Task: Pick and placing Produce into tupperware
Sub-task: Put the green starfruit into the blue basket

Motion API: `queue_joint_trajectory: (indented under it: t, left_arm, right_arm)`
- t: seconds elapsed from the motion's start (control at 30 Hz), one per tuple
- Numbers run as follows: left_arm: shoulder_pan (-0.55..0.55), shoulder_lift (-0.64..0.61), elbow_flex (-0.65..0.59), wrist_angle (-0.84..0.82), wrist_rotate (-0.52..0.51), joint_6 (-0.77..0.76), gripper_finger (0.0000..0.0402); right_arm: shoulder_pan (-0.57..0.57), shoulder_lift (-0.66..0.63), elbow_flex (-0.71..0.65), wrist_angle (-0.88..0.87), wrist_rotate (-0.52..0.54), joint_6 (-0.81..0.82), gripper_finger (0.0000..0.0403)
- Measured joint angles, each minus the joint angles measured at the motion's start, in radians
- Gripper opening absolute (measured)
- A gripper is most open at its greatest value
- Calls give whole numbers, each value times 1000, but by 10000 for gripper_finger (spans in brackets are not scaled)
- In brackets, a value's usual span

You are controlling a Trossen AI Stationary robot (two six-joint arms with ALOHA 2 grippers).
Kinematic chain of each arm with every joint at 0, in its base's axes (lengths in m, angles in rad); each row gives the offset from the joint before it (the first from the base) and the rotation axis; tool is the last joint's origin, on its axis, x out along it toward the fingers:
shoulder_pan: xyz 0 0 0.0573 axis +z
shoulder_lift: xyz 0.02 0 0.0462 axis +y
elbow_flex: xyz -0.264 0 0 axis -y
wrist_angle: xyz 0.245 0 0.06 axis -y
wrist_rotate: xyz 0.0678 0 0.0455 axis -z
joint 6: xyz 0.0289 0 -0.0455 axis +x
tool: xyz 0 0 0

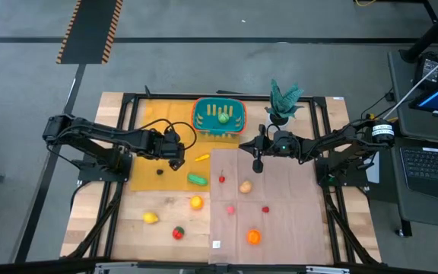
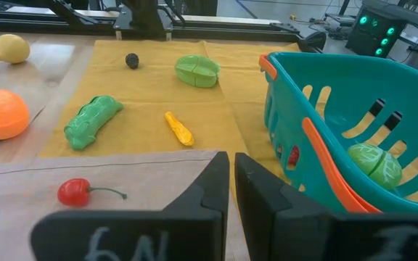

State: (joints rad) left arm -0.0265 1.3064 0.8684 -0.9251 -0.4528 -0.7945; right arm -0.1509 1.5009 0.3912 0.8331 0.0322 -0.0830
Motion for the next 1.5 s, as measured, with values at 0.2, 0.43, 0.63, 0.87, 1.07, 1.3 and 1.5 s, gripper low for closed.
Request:
queue_joint_trajectory:
  t: [0.2, 0.43, 0.63, 0.87, 1.07, 1.3, 1.5]
  left_arm:
    - [48, 11, -40, 10, 21, -107, 348]
    - [121, 42, -118, 133, 81, -68, 354]
    - [159, 42, -136, 252, 124, 55, 354]
    - [195, 42, -136, 248, 125, 89, 349]
    - [222, 42, -186, 332, 128, 111, 354]
    - [225, 42, -242, 392, 134, 118, 349]
    - [225, 42, -245, 396, 134, 117, 354]
  right_arm:
    - [0, 0, 0, 0, 0, 0, 28]
    - [0, 0, 0, 0, 0, 0, 28]
    - [0, 0, 0, 0, 0, 1, 28]
    - [0, 0, 0, 0, 0, 4, 28]
    - [0, 0, 0, 0, 0, 4, 28]
    - [0, 0, 0, 0, 0, 4, 28]
    - [0, 0, 0, 0, 0, 4, 28]
